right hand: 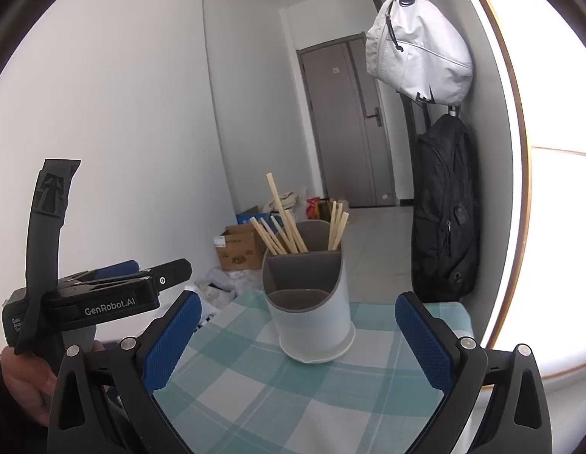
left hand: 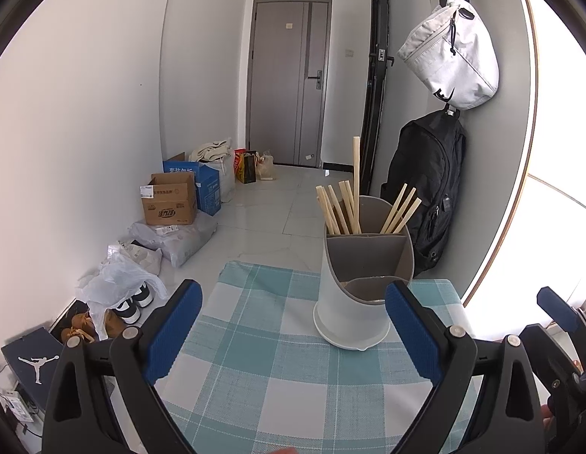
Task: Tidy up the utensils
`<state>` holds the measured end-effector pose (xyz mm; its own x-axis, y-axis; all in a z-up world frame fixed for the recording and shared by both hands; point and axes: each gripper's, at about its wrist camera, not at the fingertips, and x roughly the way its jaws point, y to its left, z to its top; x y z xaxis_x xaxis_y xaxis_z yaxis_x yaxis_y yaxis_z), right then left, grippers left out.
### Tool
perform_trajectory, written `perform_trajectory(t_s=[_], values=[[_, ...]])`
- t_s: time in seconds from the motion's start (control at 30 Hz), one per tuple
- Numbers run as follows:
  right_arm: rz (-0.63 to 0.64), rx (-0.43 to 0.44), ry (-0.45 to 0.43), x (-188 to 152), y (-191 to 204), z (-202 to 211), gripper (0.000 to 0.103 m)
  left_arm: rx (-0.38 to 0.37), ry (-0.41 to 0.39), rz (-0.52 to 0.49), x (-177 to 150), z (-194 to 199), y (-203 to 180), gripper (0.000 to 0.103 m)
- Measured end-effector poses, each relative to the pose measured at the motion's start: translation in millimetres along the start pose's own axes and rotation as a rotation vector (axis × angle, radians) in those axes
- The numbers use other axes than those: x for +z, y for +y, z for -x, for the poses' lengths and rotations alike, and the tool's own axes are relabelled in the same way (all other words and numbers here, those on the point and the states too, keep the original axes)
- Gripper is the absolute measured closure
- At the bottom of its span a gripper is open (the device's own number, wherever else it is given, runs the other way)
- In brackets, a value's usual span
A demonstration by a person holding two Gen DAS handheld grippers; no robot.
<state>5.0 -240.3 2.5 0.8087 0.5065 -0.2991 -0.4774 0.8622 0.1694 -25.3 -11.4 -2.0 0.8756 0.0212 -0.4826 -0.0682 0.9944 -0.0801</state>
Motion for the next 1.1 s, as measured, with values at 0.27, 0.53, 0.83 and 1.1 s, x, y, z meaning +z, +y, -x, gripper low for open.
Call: perform_trajectory(t_s=[0.27, 0.53, 0.83, 1.1], values=[[0.005, 0.002, 0.003, 0.0, 1.0, -0.7, 0.000, 0.006, -0.003, 0.006, -1.8, 0.0, 0.4, 0.008], [0.009, 0.001, 0.008, -1.1, 1.6, -1.3, 0.000, 0.009, -0.010, -0.003, -2.5, 1.7, -0.9, 0.008], [0.012, 0.000, 0.013, -2.2, 2.7, -2.3, 0.000, 0.011, -0.009, -0.002, -2.9, 1.9, -0.9, 0.008], [0.011, 0.001, 0.013, -2.1, 2.8, -2.3, 0.000, 0.024, -0.011, 0.001, -3.4, 2.6, 0.1, 0.008]])
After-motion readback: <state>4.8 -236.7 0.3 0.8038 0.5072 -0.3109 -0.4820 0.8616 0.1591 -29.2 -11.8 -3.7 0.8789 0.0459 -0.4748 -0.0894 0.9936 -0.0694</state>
